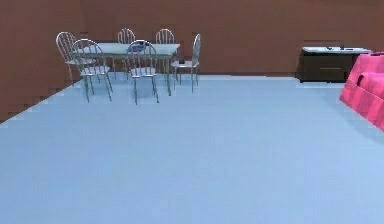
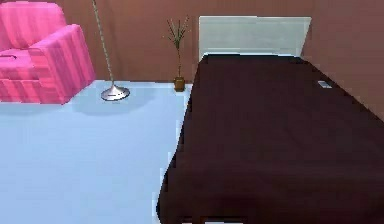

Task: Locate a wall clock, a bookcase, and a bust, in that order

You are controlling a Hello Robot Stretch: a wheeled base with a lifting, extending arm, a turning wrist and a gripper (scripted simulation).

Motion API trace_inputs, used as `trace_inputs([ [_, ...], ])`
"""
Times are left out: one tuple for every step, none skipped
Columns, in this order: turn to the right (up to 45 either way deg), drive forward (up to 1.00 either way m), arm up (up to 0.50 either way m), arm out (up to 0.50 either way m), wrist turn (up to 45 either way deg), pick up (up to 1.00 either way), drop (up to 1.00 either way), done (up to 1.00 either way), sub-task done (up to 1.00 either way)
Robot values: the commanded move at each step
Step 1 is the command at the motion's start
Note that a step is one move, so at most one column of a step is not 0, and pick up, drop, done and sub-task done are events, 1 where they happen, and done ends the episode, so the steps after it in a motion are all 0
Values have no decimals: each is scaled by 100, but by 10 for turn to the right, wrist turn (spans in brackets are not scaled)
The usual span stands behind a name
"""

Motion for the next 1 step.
trace_inputs([
  [-450,0,0,0,0,0,0,0,0],
])
